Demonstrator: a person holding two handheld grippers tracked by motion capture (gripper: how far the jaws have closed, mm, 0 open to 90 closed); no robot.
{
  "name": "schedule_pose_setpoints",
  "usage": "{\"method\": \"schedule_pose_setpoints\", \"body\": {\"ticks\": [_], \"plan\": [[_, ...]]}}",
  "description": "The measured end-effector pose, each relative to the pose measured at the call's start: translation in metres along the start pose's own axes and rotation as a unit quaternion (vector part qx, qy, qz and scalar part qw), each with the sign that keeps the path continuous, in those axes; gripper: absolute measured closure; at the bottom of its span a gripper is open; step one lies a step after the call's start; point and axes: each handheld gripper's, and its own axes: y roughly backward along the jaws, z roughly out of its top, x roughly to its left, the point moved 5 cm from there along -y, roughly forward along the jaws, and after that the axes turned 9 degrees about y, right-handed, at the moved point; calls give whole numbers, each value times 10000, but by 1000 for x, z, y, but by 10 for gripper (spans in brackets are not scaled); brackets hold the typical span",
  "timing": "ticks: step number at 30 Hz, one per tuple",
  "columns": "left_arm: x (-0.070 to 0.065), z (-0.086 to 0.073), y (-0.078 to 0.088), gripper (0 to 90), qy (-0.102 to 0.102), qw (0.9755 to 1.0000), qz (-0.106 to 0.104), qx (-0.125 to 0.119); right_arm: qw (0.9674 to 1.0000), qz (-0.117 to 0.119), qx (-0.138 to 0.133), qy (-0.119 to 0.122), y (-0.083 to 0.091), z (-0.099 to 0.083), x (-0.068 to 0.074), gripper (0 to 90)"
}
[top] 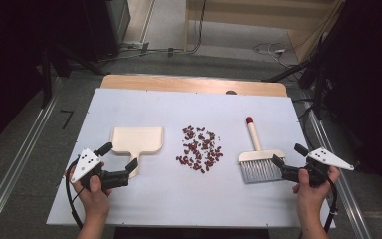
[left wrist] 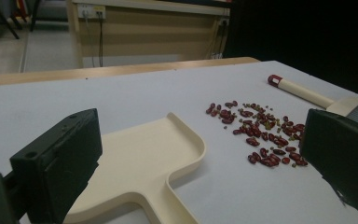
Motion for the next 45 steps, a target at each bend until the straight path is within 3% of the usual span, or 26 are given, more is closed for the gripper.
{"method": "schedule_pose_setpoints", "body": {"ticks": [3, 8, 13, 16, 17, 18, 22, 23, 26, 27, 29, 35, 36, 37, 39, 41, 42, 43, 44, 45], "plan": [[-2, 0, 0, 0, 11, 10000, -10, 9, 9999, -8, -96, -89, 1, 6, 0, 0], [-4, 2, 0, 0, 50, 10000, -8, 4, 9997, -93, -10, -215, -4, 19, 4, 0], [-5, 1, -2, 0, 27, 10000, 7, 69, 9994, 48, 69, -325, -14, 34, 8, 28], [-5, 1, -2, 0, 14, 10000, 8, 97, 9983, 5, 352, -474, -31, 48, 7, 169], [-4, 1, -2, 0, 12, 9999, 6, 108, 9983, 5, 352, -474, -31, 48, 7, 169], [-4, 1, -2, 0, 8, 9999, 12, 127, 9965, -100, 560, -611, -42, 53, 5, 179], [-3, -1, -3, 0, 7, 9999, 28, 171, 9944, -274, 872, -525, -59, 61, 2, 206], [-2, -1, -4, 0, -14, 9998, 27, 193, 9923, -482, 1090, -323, -69, 65, 0, 270], [-2, -3, -5, 0, -11, 9997, 13, 229, 9895, -621, 1279, -238, -79, 69, -2, 295], [-2, -3, -5, 0, -12, 9997, 11, 242, 9852, -732, 1543, -108, -88, 70, -5, 372], [-3, -4, -4, 0, -16, 9997, 0, 259, 9816, -813, 1726, -60, -98, 70, -7, 400], [-1, -5, -2, 0, 8, 9996, 1, 285, 9765, -618, 2058, -164, -119, 70, -11, 444], [-1, -5, -1, 0, 18, 9996, 1, 293, 9733, -593, 2213, -175, -127, 69, -12, 466], [-1, -5, -1, 0, 11, 9996, -4, 299, 9733, -593, 2213, -175, -127, 69, -12, 466], [-1, -5, 1, 0, 23, 9996, 3, 291, 9694, -417, 2404, -291, -134, 65, -12, 500], [-1, -5, 2, 0, 24, 9996, -5, 283, 9675, -170, 2473, -490, -139, 62, -10, 558], [0, -5, 2, 0, 29, 9996, -6, 280, 9660, -137, 2531, -513, -142, 60, -9, 554], [0, -5, 1, 0, 26, 9996, -7, 280, 9606, -315, 2720, -472, -144, 57, -10, 556], [0, -5, 1, 0, 43, 9996, -19, 280, 9573, -337, 2820, -546, -145, 54, -11, 529], [0, -5, 1, 0, 43, 9996, -19, 286, 9573, -337, 2820, -546, -145, 54, -11, 529]]}}
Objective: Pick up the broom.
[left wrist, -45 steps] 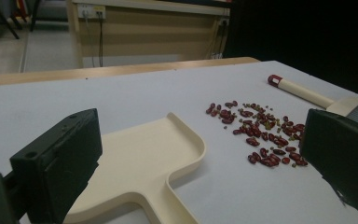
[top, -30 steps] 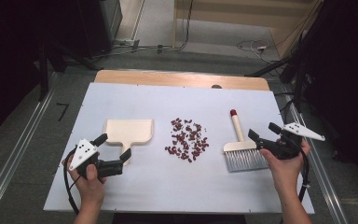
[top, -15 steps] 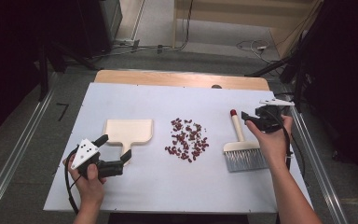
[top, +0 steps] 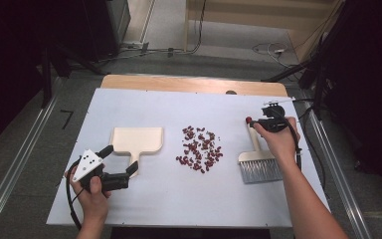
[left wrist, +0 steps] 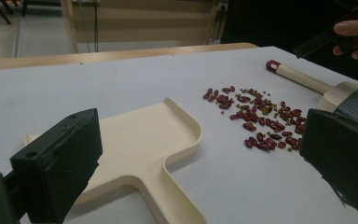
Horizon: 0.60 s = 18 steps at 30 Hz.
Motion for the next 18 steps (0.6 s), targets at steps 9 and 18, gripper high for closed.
{"method": "schedule_pose_setpoints", "body": {"ticks": [9, 18], "plan": [[-2, -1, -1, 0, -45, 10000, -5, 50, 9930, 201, 1090, -416, -11, -19, -1, 597], [-5, -3, -5, 0, -99, 9999, -27, 124, 9878, -23, 1524, -332, -24, -30, 3, 648]]}}
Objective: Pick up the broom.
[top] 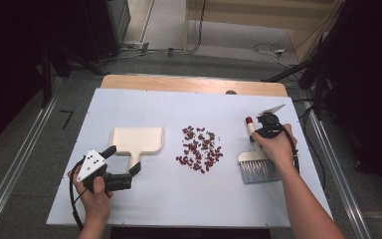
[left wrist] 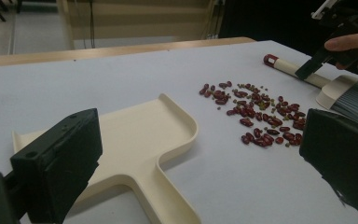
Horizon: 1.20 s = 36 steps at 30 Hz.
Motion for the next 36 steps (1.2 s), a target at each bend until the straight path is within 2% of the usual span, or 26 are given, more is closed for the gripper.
{"method": "schedule_pose_setpoints", "body": {"ticks": [1, 2, 5, 7, 9, 13, 16, 17, 18, 21, 22, 23, 24, 26, 27, 28, 29, 30, 31, 32, 33, 34, 35, 36], "plan": [[-1, 0, 0, 0, 9, 10000, -8, 3, 9999, -110, -49, -6, 0, -1, 2, 657], [-1, 0, -1, 0, 18, 10000, -8, 4, 9999, -110, -49, -6, 0, -1, 2, 657], [-3, 0, -1, 0, -8, 10000, -14, 8, 9995, -269, -28, 142, -1, -1, 5, 663], [-4, 1, -1, 2, 5, 10000, -11, 1, 9999, -135, 30, -42, -1, 1, 2, 685], [-6, 2, -2, 2, -18, 10000, -10, 15, 9999, -104, 22, -101, -1, 1, 1, 687], [-11, 4, -3, 2, -39, 10000, -22, 20, 9997, 63, -207, -125, 0, -3, -2, 692], [-15, 6, -3, 2, -55, 10000, -35, -3, 9984, 139, -531, -142, 2, -7, -5, 693], [-16, 7, -3, 2, -55, 10000, -51, -4, 9968, 189, -760, -142, 6, -9, -6, 693], [-17, 7, -3, 2, -77, 10000, -27, 12, 9968, 189, -760, -142, 6, -9, -6, 693], [-18, 9, -4, 2, -55, 10000, 10, 22, 9906, 327, -1320, -131, 16, -13, -9, 693], [-18, 9, -4, 3, -51, 10000, 18, 15, 9866, 379, -1570, -232, 23, -16, -10, 693], [-18, 10, -3, 3, -67, 10000, 25, -6, 9866, 379, -1570, -232, 23, -16, -10, 693], [-20, 12, -2, 3, -59, 10000, 48, -40, 9818, 473, -1830, -165, 27, -17, -10, 693], [-22, 14, -1, 3, -73, 9999, 76, -122, 9729, 509, -2243, -221, 37, -22, -11, 693], [-24, 15, -1, 3, -94, 9998, 80, -142, 9631, 593, -2621, -108, 45, -25, -9, 693], [-25, 16, -1, 3, -123, 9998, 84, -137, 9631, 593, -2621, -108, 45, -25, -9, 693], [-27, 17, -1, 3, -162, 9998, 70, -131, 9532, 565, -2971, -51, 53, -29, -7, 692], [-29, 18, -2, 3, -210, 9997, 45, -120, 9532, 565, -2971, -51, 53, -29, -7, 692], [-31, 20, -3, 3, -212, 9997, 12, -103, 9435, 661, -3246, -16, 60, -31, -5, 692], [-33, 21, -3, 3, -217, 9997, -13, -98, 9354, 722, -3462, -2, 65, -32, -4, 692], [-35, 22, -5, 3, -209, 9997, -56, -84, 9225, 763, -3784, 42, 75, -35, -1, 692], [-36, 23, -6, 3, -206, 9997, -88, -74, 9225, 763, -3784, 42, 75, -35, -1, 692], [-38, 25, -7, 3, -210, 9997, -111, -60, 9179, 760, -3894, 60, 79, -36, 1, 693], [-40, 26, -9, 3, -233, 9996, -142, -54, 9119, 757, -4033, 90, 84, -37, 3, 692]]}}
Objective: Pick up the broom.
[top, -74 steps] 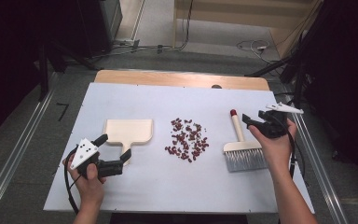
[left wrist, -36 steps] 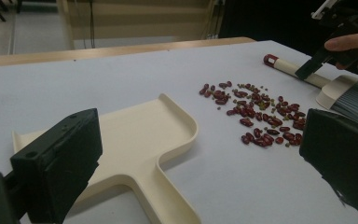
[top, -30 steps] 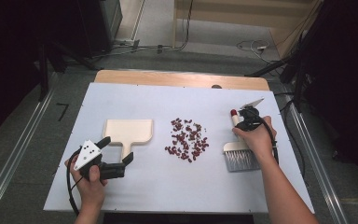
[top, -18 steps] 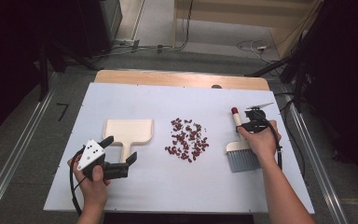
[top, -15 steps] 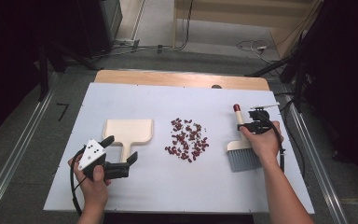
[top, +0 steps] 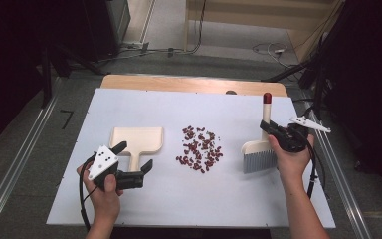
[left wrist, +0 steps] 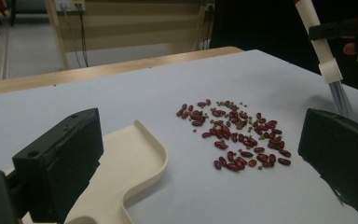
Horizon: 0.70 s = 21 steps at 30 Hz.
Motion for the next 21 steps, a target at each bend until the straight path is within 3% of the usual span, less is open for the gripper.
{"method": "schedule_pose_setpoints", "body": {"ticks": [1, 6, 8, 13, 16, 21], "plan": [[-2, 2, -2, 3, 7, 10000, -42, 3, 9997, 46, -249, 58, 7, 6, 7, 692], [-12, 9, -13, 3, 15, 9998, -209, -17, 9981, 130, -553, 243, 16, 17, 24, 692], [-18, 12, -18, 3, -70, 9996, -268, -11, 9972, 164, -675, 265, 20, 22, 33, 692], [-31, 19, -31, 3, -4, 9985, -530, 114, 9954, 222, -882, 290, 25, 27, 54, 691], [-36, 22, -36, 3, 0, 9987, -501, 108, 9939, 295, -973, 429, 26, 28, 68, 691], [-51, 24, -44, 0, 57, 9963, -809, 284, 9922, 437, -1043, 520, 26, 28, 90, 691]]}}
